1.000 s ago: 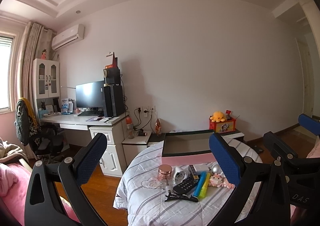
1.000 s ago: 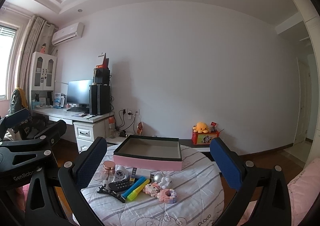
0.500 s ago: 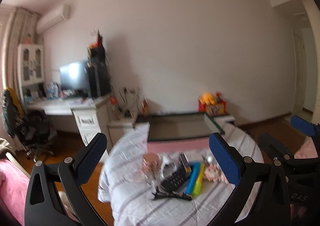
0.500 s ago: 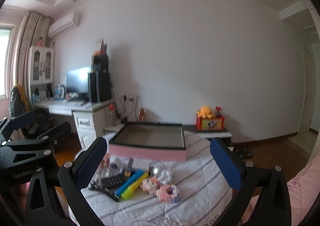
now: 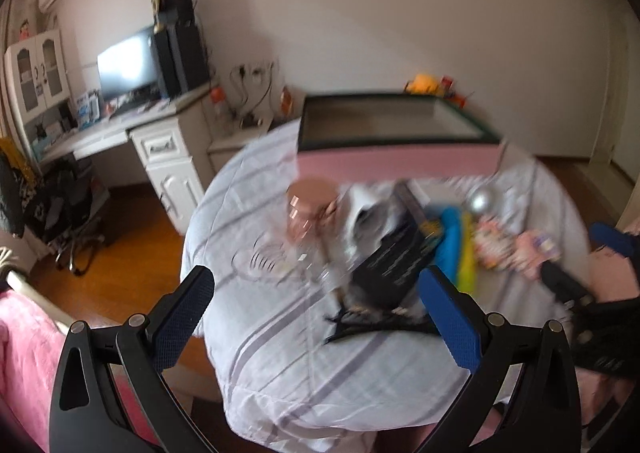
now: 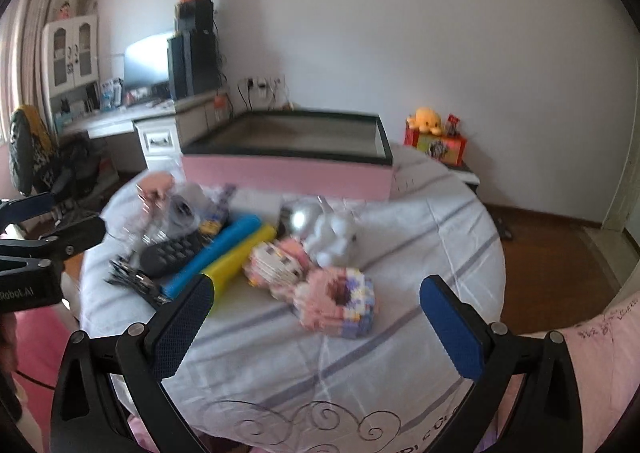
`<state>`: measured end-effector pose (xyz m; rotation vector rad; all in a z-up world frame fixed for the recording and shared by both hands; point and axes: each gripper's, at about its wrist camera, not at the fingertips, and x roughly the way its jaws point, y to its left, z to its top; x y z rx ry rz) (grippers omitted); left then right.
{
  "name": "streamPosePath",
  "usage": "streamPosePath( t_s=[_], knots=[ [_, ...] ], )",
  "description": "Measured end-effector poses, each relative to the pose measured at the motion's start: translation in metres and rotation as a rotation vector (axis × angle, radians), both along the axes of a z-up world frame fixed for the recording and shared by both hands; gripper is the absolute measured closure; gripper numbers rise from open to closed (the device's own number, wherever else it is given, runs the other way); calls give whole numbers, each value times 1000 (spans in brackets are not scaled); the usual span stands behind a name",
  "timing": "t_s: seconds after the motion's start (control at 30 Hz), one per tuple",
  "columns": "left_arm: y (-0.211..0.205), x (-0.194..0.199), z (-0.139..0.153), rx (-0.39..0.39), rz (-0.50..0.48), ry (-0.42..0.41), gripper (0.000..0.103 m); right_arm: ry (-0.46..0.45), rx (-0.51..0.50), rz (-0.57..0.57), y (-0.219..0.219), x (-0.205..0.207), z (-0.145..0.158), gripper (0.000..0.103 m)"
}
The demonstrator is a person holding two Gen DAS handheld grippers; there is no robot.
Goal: Organize rigid objects
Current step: 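Grasp the pink-purple lego donut with the right tool while the left tool approaches the clear bottle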
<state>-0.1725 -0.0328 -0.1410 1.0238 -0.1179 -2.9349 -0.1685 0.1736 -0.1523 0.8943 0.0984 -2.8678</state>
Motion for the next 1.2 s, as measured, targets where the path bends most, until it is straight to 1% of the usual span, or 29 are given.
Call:
streamPosePath(
  t_s=[0.17, 0.23, 0.3, 0.37, 0.47, 0.53, 0.6, 0.67, 0.73, 0.8, 0.9, 0.97, 1.0, 1.03, 1.13, 1.17, 1.2],
  knots=[
    [-9, -18, -24, 65, 7, -80, 0, -59, 2, -23, 17, -14, -20, 0],
    [-7, -22, -32, 63, -11, -98, 0, -76, 8, -27, 19, -21, -26, 0],
    [-6, -26, -40, 44, -4, -118, 0, -94, 4, -28, 23, -27, -32, 0],
    [-7, -29, -44, 52, 2, -130, 0, -107, -13, -19, 25, -31, -36, 0],
    [-16, -33, -43, 110, 16, -134, 0, -119, -12, -12, 25, -37, -41, 0],
    [-24, -36, -41, 124, 37, -128, 0, -124, -5, -11, 25, -40, -44, 0],
    [-31, -40, -40, 154, 52, -124, 0, -121, -11, -2, 26, -42, -45, 0],
    [-35, -47, -42, 161, 84, -137, 0, -124, -13, 6, 26, -44, -45, 0],
    [-36, -55, -46, 171, 71, -154, 0, -125, -12, 13, 26, -47, -45, 0],
    [-33, -62, -48, 155, 78, -149, 0, -128, -9, 21, 26, -50, -45, 0],
    [-29, -70, -51, 106, 85, -155, 0, -127, -8, 32, 28, -52, -46, 0],
    [-30, -78, -60, 91, 109, -189, 0, -123, -7, 33, 31, -54, -46, 0],
    [-32, -80, -62, 104, 109, -192, 0, -120, -9, 34, 32, -54, -46, 0],
    [-33, -80, -62, 110, 106, -176, 0, -120, -10, 36, 32, -55, -46, 0],
    [-32, -83, -62, 93, 84, -170, 0, -123, -13, 41, 32, -55, -45, 2],
    [-32, -83, -61, 88, 72, -169, 3, -121, -18, 45, 33, -56, -44, 6],
    [-31, -83, -59, 87, 57, -162, 10, -121, -27, 55, 33, -56, -42, 8]
  ],
)
